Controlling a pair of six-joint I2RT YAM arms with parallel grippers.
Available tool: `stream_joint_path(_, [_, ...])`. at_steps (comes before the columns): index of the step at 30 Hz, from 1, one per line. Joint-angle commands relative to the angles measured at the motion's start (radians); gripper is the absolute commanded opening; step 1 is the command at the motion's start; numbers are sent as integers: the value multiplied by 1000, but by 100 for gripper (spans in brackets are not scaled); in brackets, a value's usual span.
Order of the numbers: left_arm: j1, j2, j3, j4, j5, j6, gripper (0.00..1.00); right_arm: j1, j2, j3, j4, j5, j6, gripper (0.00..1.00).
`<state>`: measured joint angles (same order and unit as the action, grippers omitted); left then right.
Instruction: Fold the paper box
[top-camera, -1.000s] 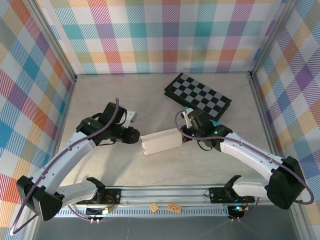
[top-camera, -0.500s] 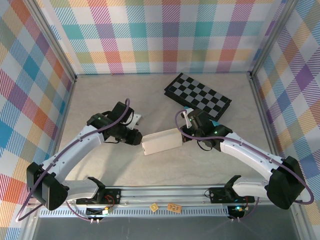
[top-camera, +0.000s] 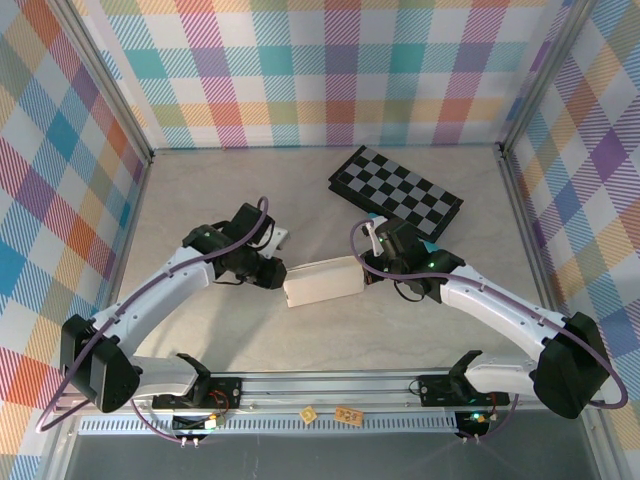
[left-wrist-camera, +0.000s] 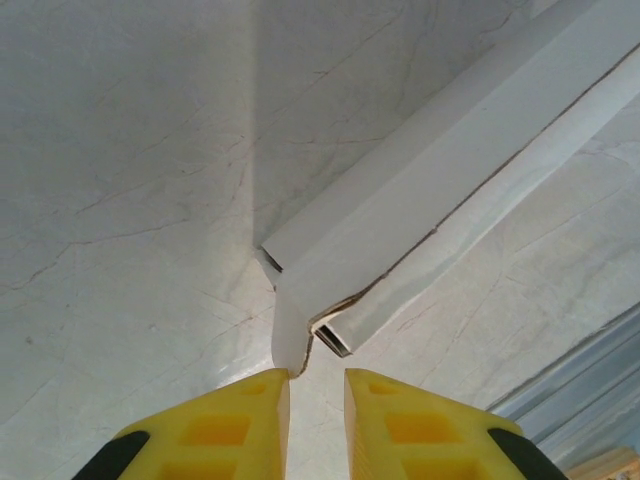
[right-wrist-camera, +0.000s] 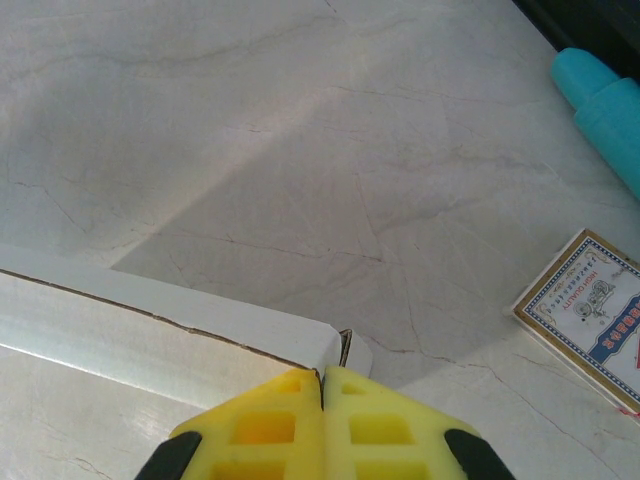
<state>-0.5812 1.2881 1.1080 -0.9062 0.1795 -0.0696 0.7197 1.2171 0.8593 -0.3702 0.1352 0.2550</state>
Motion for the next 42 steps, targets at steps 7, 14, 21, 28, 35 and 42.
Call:
stream_joint_path(7, [-6,3,35,-16,-101,45,27,7,34,-5,-90,-2,16,0])
stream_joint_path(14, [-9,18,32,0,-56,45,23,6,33,-5,-93,-2,17,0])
stream_joint_path(21, [-15,38,47,2,-43,39,16,6,33,-3,-91,-1,21,0])
stream_joint_path(28, [-20,48,58,3,-34,21,5,7,33,-5,-91,-3,21,0])
stream_joint_path(35, [-29,51,65,-6,-21,-18,0,5,32,-5,-93,-2,22,0])
stream_joint_path(42, [-31,75,91,-50,33,-127,0,7,35,2,-99,10,28,0])
